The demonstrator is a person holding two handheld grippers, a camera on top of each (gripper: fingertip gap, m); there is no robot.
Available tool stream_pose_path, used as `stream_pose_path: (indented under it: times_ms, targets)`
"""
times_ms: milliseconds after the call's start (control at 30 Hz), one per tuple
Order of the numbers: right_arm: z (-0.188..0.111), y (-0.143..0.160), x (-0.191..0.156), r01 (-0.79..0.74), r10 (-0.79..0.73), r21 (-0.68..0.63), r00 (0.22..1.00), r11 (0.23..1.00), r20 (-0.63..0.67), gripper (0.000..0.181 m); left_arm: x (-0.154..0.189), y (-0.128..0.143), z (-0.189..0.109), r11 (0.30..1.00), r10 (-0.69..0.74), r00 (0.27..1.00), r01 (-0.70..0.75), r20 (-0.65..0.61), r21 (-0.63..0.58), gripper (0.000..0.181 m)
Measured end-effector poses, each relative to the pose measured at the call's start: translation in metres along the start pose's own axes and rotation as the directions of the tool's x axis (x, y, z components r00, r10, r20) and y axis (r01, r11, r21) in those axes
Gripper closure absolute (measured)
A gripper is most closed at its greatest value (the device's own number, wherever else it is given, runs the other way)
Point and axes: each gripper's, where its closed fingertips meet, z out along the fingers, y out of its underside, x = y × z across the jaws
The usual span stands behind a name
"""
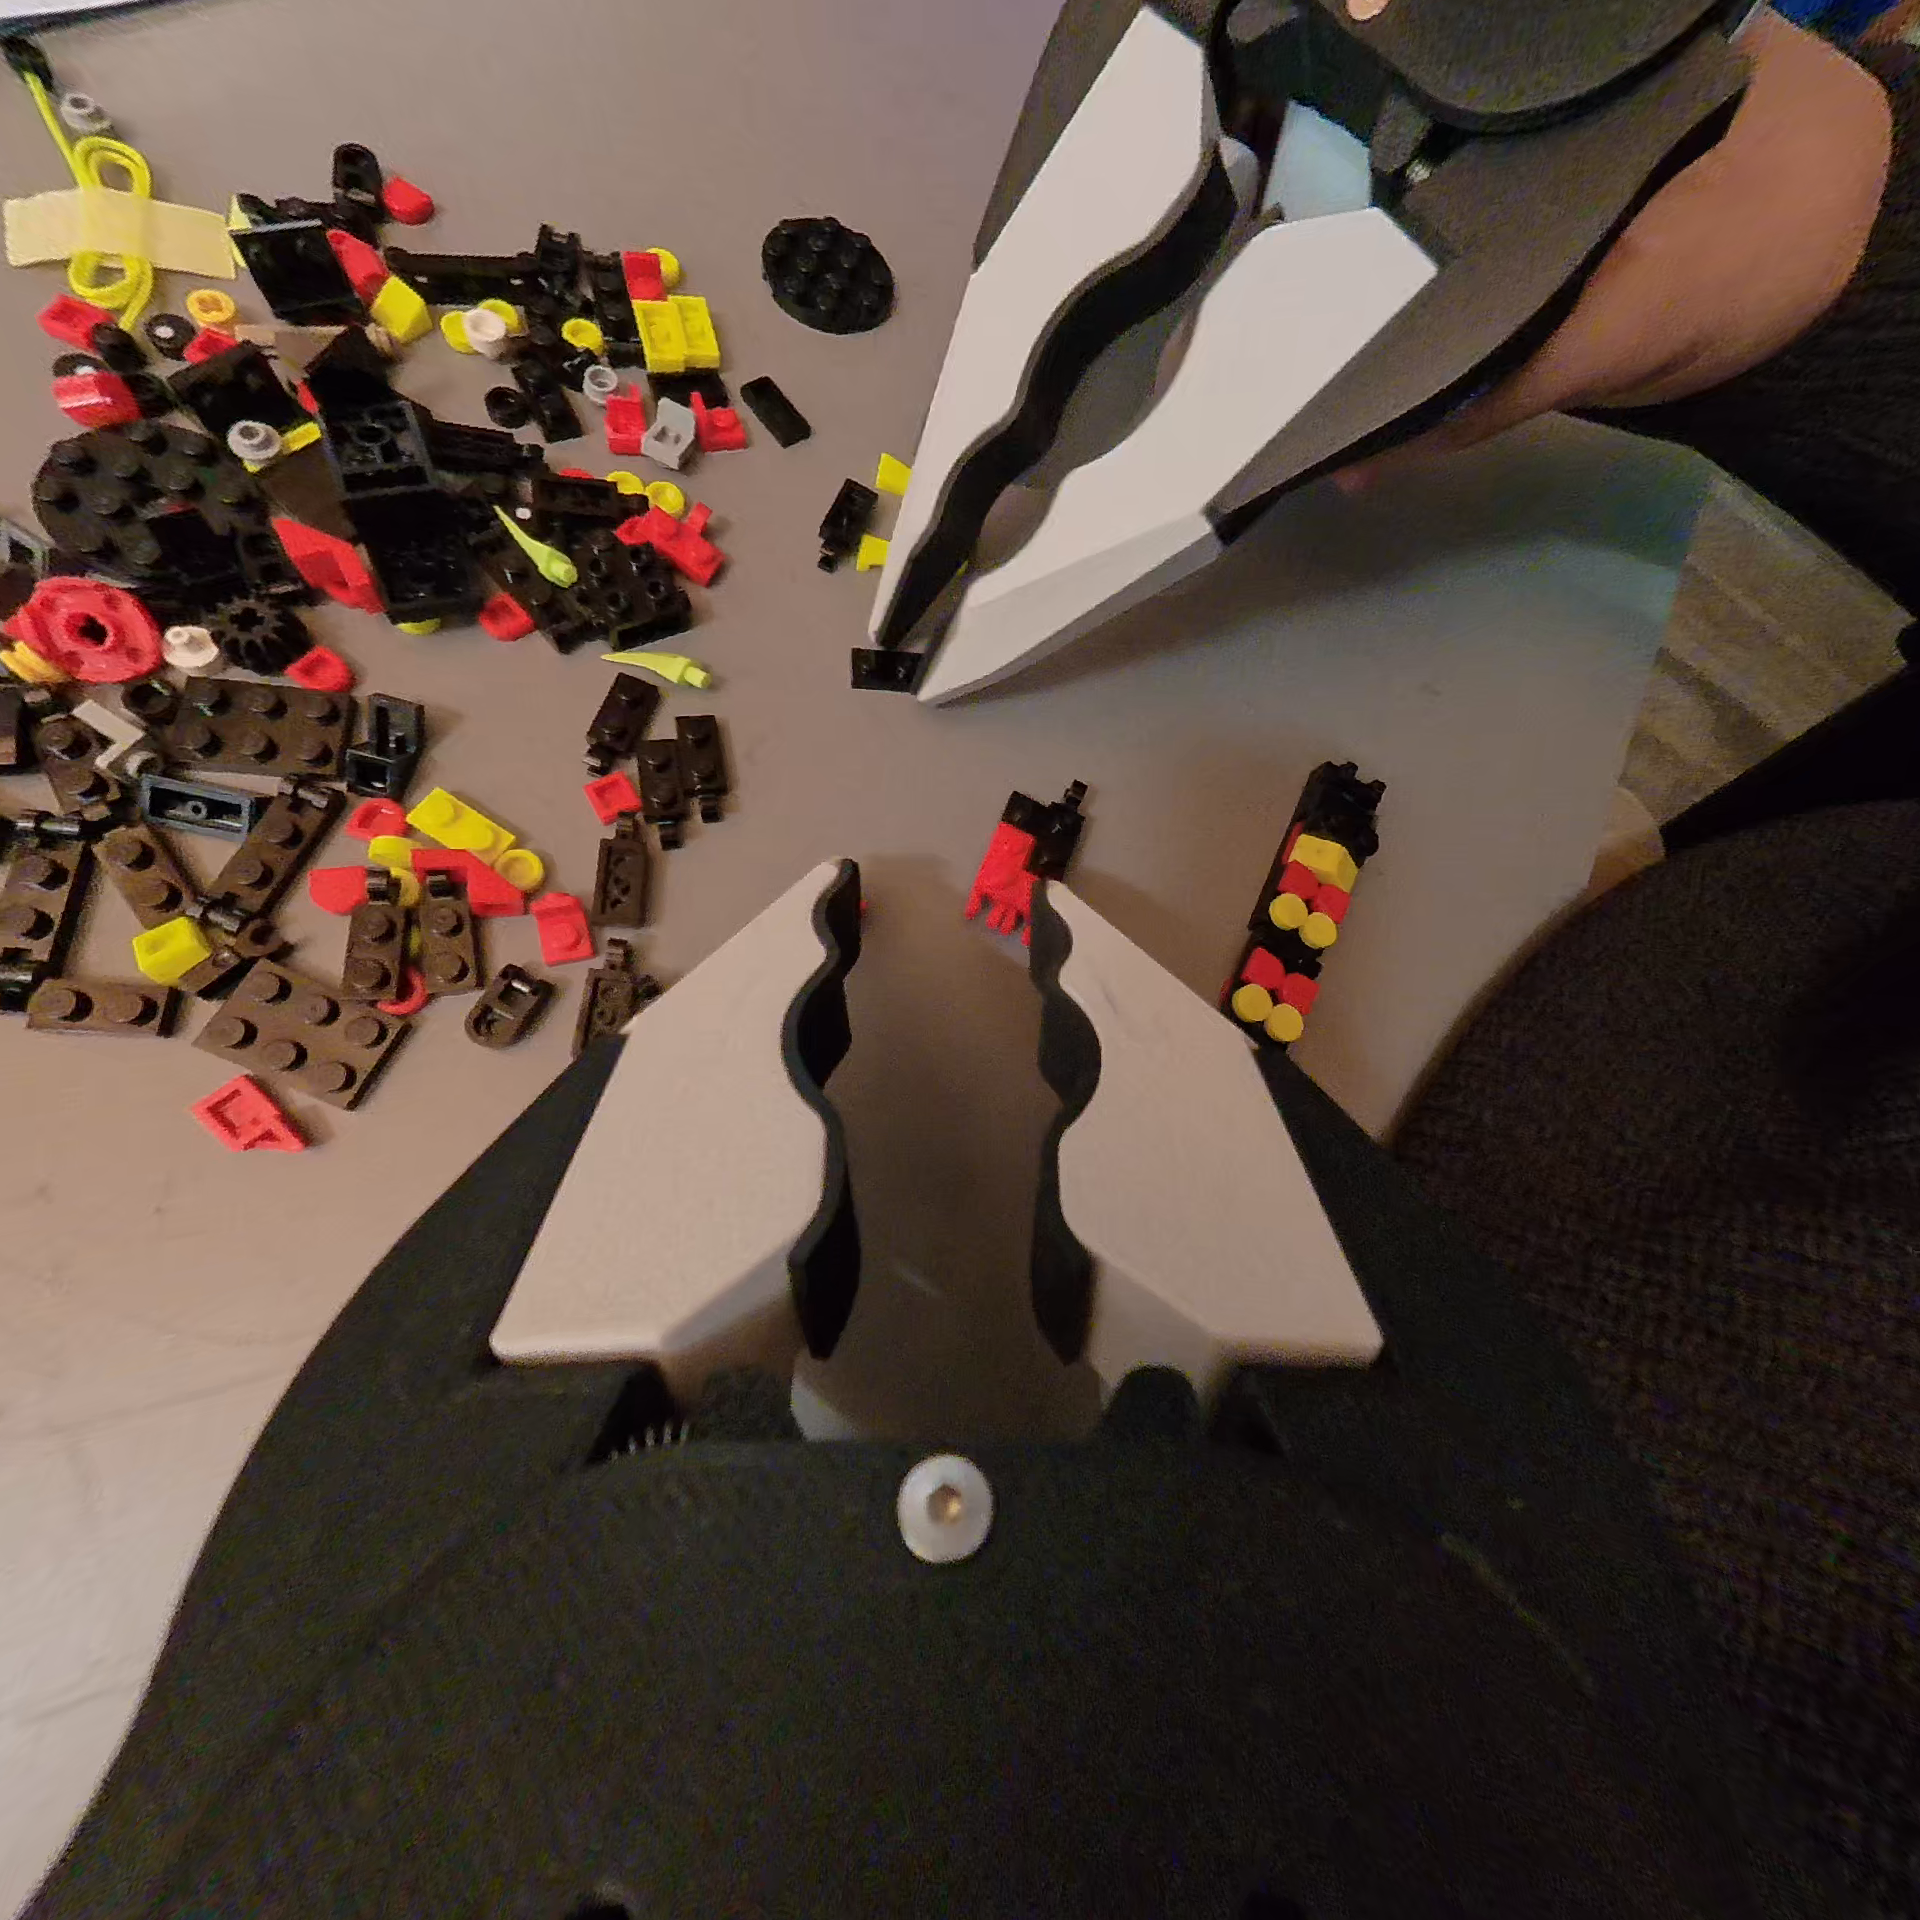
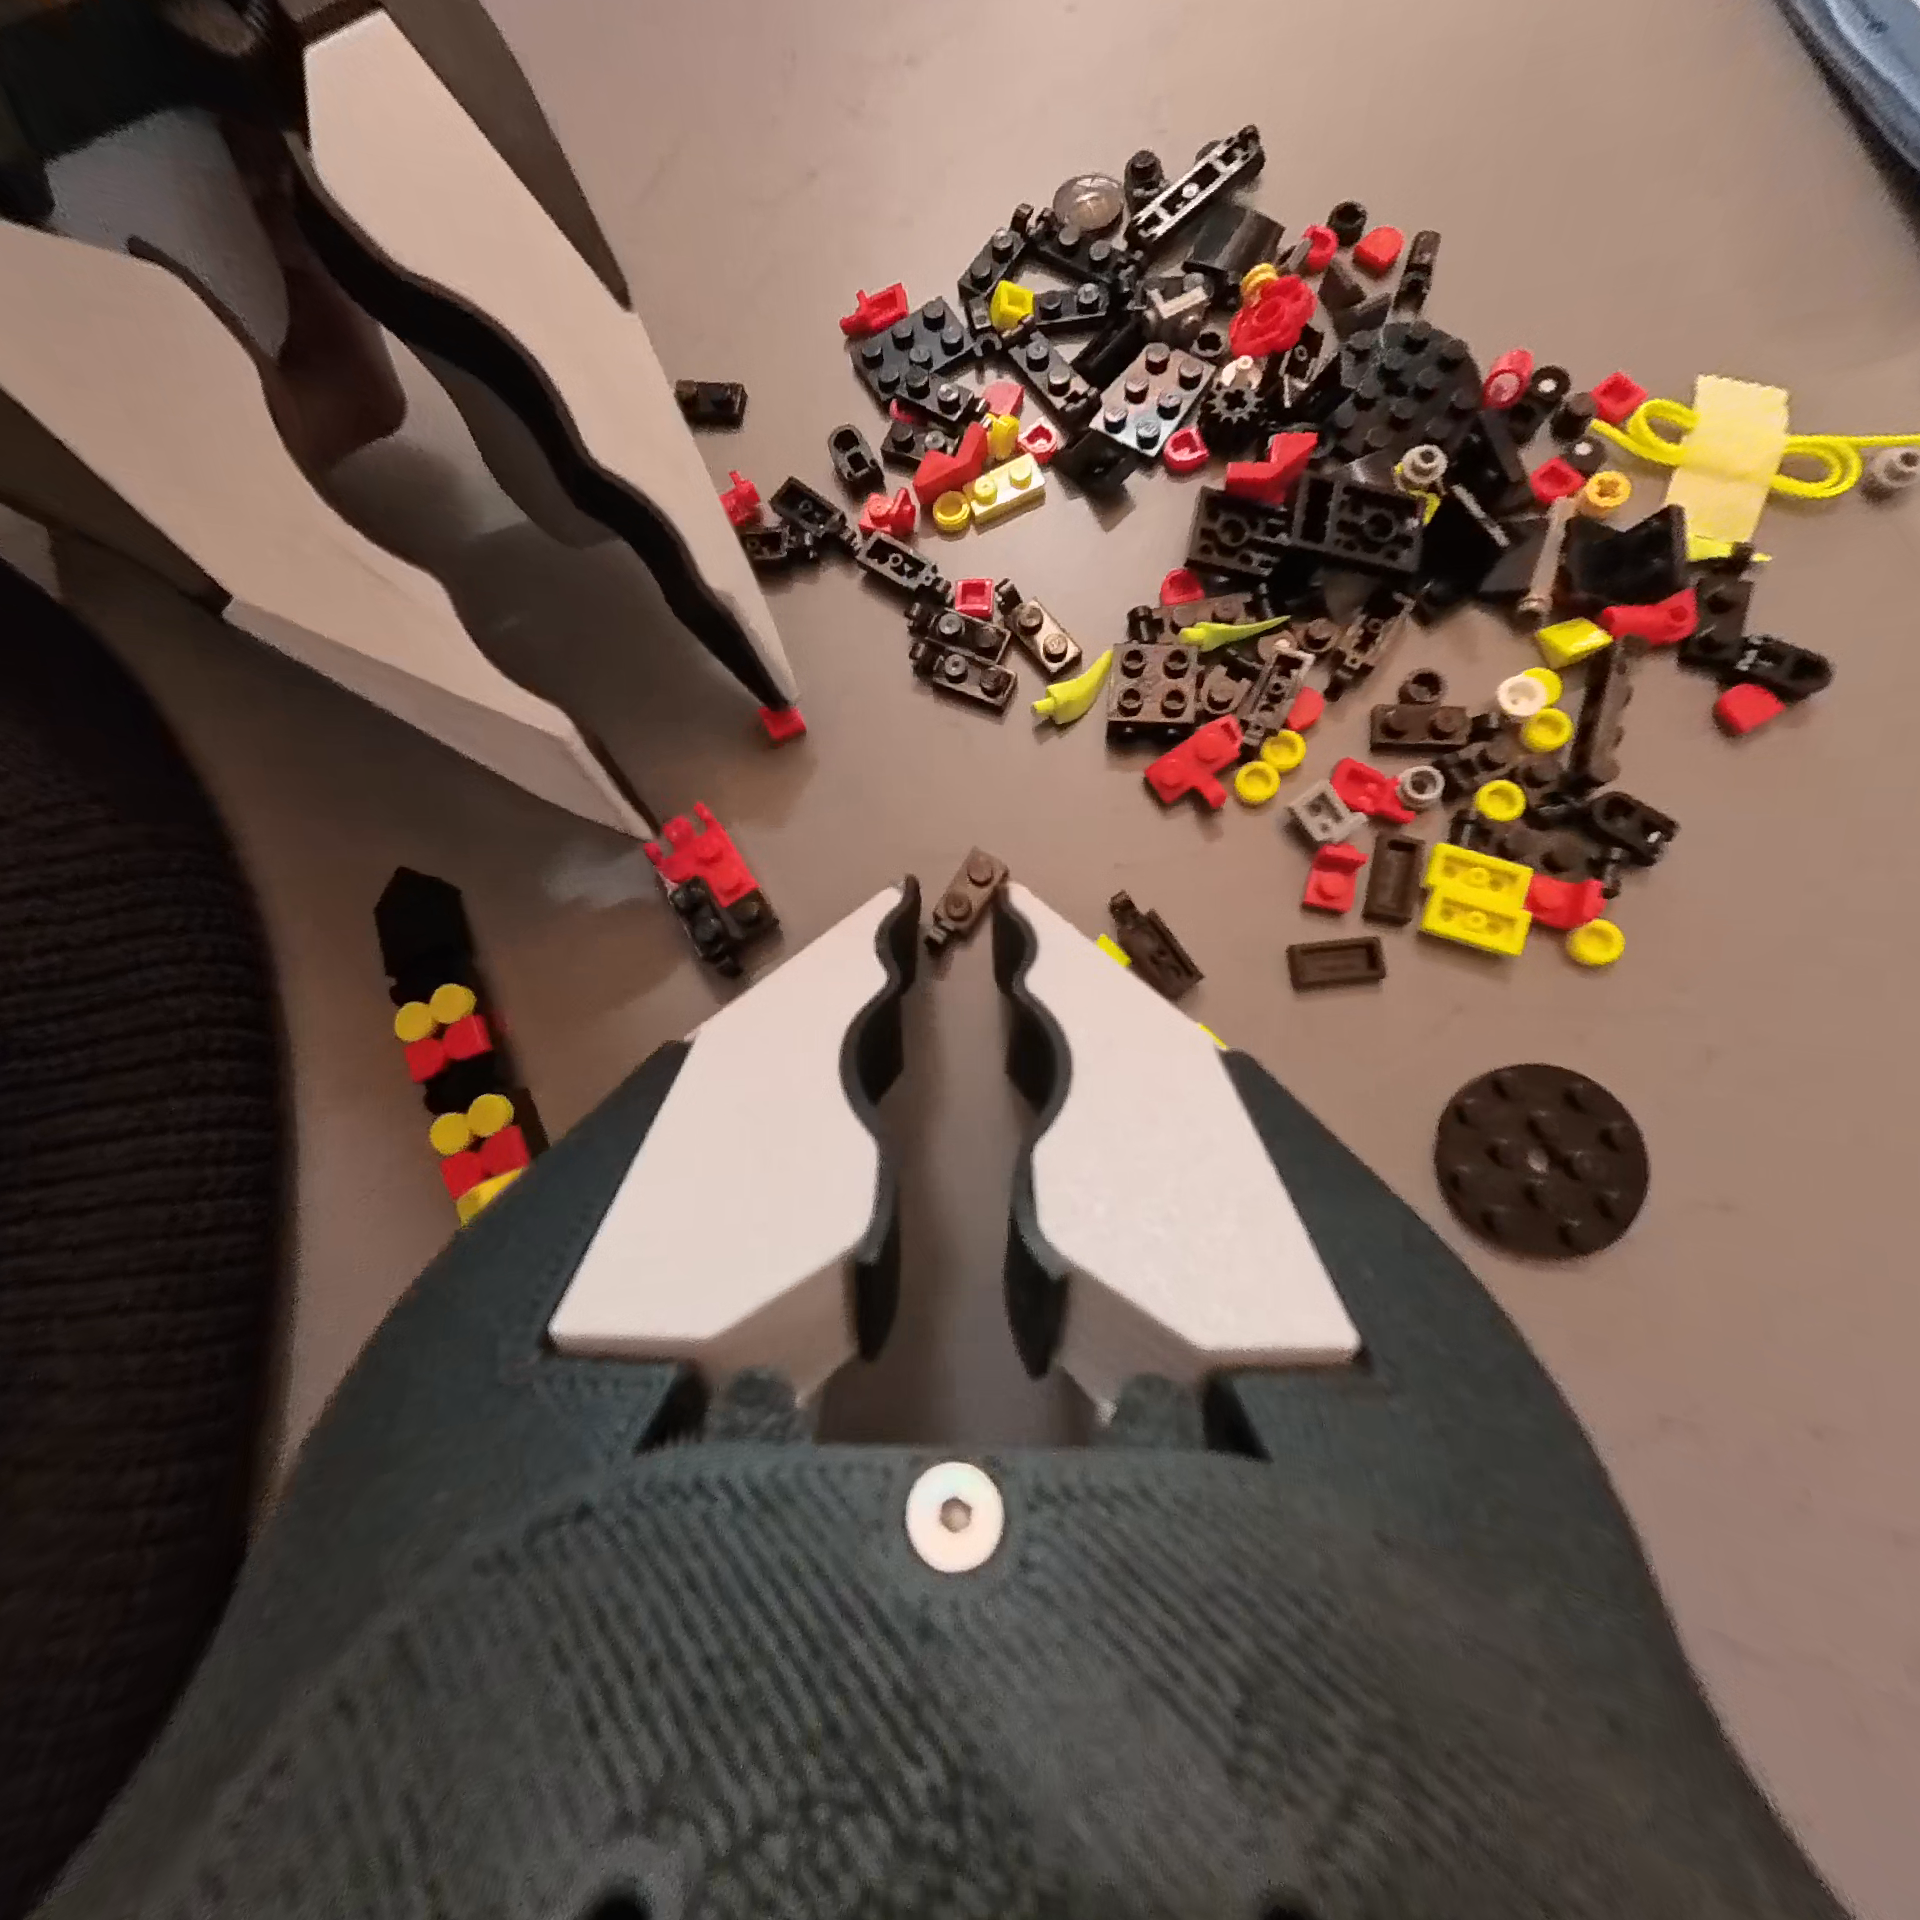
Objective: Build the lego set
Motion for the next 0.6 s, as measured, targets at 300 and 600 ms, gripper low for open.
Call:
stream_pose_path:
  times_ms: [300,600]
  targets:
    - [-0.006,-0.006,-0.019,0.078,-0.082,0.047,0.993,0.996,0.089,0.176,0.012,0.006,0.005,0.995,0.088,0.996,-0.089,-0.026,-0.035,0.148]
    - [-0.01,-0.006,-0.045,0.17,-0.184,0.081,0.96,0.982,0.211,0.176,0.012,0.008,0.009,0.994,0.097,0.995,-0.098,-0.022,-0.049,0.155]
